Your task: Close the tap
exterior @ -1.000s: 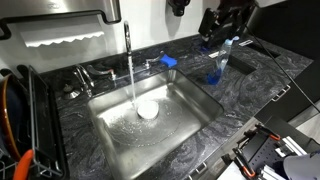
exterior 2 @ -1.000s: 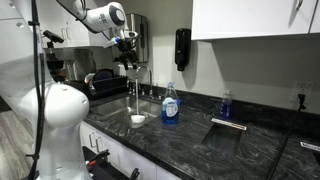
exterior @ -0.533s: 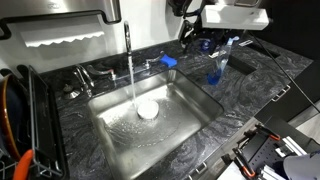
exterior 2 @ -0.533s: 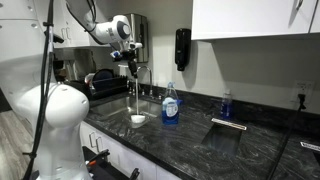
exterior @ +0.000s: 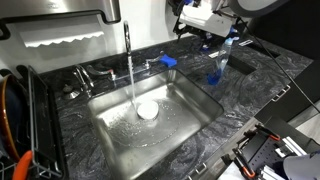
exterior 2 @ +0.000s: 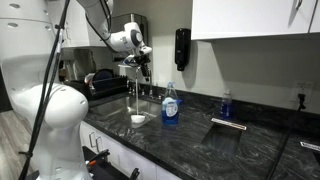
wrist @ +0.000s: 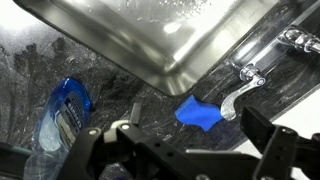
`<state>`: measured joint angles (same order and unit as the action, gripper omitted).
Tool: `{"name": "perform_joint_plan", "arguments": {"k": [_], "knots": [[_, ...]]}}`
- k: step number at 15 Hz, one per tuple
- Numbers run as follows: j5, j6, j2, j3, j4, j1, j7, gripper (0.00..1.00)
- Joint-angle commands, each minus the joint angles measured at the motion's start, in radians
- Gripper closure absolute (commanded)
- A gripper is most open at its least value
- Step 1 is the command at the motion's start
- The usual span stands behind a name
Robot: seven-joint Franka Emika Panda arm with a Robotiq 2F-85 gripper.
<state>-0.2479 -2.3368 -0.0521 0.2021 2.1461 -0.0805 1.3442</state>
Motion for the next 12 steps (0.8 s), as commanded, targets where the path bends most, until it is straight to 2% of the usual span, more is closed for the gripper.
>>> {"name": "perform_joint_plan", "arguments": {"k": [1, 3, 5, 10, 11, 12], "knots": [[0.001, 0.003, -0.001, -0.015, -0.001, -0.017, -0.002, 0.00], [0.001, 0.003, -0.003, -0.013, -0.001, -0.023, -0.002, 0.00], [-0.059, 0.058, 0.047, -0.012, -0.045, -0.013, 0.190, 0.00], [-0.083, 0.098, 0.172, -0.041, -0.103, -0.034, 0.481, 0.00], [-0.068, 0.096, 0.201, -0.049, -0.117, -0.039, 0.530, 0.25], [-0.061, 0.096, 0.230, -0.060, -0.137, -0.045, 0.578, 0.26]]}}
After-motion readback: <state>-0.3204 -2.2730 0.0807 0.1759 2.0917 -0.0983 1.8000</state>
